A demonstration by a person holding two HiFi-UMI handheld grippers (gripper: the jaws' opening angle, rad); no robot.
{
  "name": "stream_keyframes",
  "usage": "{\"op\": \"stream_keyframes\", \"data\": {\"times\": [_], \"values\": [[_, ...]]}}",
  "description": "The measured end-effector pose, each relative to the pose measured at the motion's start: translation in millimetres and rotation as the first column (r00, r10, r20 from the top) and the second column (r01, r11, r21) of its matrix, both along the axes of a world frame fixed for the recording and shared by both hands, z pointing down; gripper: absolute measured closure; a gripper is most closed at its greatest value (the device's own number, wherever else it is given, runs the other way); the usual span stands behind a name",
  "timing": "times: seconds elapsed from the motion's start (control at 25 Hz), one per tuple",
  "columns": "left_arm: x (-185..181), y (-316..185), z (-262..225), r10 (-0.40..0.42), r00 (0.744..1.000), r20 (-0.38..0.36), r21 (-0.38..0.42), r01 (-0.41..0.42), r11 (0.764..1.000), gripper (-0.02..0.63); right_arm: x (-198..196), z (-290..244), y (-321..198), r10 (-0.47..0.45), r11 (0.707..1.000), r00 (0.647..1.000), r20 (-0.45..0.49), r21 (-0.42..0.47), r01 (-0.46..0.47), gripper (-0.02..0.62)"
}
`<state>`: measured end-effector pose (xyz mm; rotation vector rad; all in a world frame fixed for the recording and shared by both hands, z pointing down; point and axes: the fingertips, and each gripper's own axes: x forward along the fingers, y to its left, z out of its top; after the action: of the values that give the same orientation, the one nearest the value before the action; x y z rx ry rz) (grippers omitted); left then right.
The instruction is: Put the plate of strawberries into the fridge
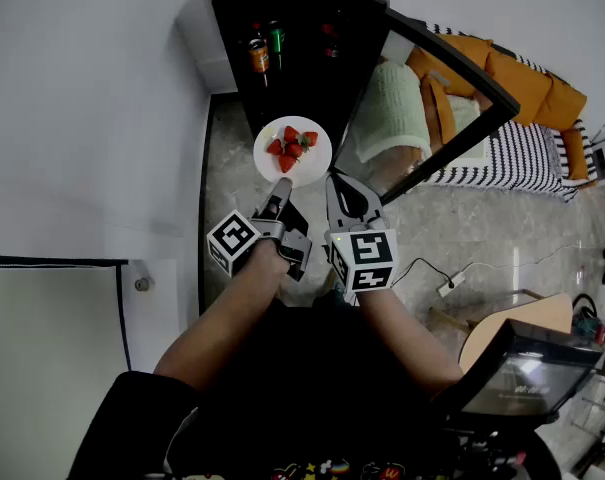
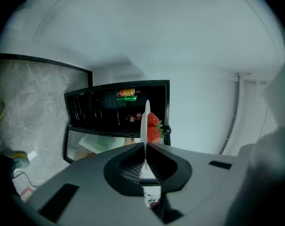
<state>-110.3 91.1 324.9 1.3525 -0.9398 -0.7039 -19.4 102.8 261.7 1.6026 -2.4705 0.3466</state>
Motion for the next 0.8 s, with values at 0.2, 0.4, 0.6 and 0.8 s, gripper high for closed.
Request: {"op": "stream_keyframes", "data": {"times": [0.2,0.4,0.6,0.8], "values": [[4,-4,5,-0.020,1.000,-0.001,-0.005,0.020,1.000,0.591,3,3,-6,-0.020,1.000,1.000,-0.004,-0.001,0.020,0.591],[24,-14,11,-0.061,0.998,0.006,-0.014,0.061,0.998,0.591,21,11,-18,-0.071,0.997,0.997,0.002,-0.014,0.071,0.591],[55,-20,18,-0.110,0.994,0.007,-0.020,0.110,0.994,0.591,55,15,-28,-0.116,0.993,0.993,0.001,-0.009,0.116,0.591],[84,-17,27,-0.146,0.989,0.015,-0.026,0.146,0.989,0.591,84,23,-33,-0.148,0.989,0.989,0.027,-0.014,0.148,0.591]]}}
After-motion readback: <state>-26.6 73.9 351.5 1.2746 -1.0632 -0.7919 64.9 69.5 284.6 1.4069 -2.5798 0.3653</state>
